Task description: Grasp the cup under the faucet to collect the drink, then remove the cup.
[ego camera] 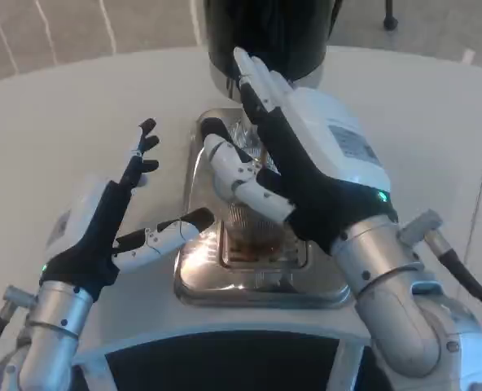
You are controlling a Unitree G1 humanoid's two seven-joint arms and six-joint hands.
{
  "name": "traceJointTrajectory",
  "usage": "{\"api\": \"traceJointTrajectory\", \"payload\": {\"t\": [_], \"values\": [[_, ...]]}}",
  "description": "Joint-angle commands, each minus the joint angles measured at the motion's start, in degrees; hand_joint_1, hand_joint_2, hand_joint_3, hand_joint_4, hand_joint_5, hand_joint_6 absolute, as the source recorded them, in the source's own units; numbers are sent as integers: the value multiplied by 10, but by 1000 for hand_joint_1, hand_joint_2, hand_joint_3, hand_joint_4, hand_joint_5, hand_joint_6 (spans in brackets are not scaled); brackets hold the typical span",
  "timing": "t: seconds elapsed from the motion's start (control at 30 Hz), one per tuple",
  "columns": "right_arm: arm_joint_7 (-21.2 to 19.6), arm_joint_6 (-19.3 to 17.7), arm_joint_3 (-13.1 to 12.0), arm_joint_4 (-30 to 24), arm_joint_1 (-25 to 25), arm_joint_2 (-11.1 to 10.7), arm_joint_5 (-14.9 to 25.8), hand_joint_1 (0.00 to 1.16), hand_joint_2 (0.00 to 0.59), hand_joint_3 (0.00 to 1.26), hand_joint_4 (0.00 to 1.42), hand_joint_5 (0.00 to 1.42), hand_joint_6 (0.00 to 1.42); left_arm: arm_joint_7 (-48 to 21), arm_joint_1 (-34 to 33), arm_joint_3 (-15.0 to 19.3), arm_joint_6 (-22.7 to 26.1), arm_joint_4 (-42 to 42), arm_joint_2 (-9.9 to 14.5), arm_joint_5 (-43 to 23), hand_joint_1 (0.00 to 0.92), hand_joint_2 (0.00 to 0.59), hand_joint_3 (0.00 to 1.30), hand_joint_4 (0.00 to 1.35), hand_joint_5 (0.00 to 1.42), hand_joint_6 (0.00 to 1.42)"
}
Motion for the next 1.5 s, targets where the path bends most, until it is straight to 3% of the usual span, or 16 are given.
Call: {"api": "traceJointTrajectory", "payload": {"t": [0.03,0.7,1.2,1.5], "values": [[12,3,5,-3,23,-3,-1,1,515,0,0,0,0,7,-10,-6,2,13,-3,8,265,35,0,0,204,242],[1,-2,-4,-54,45,5,-30,15,511,0,0,0,0,5,-12,-16,0,15,-10,13,261,45,0,0,225,248],[9,-18,-16,-128,88,-11,-34,27,526,0,0,0,0,-1,1,-15,1,-5,-9,11,260,46,0,0,238,253],[40,-21,-30,-189,129,-27,-43,80,548,0,0,0,0,-2,8,-16,2,-19,-7,14,267,48,0,0,245,256]]}}
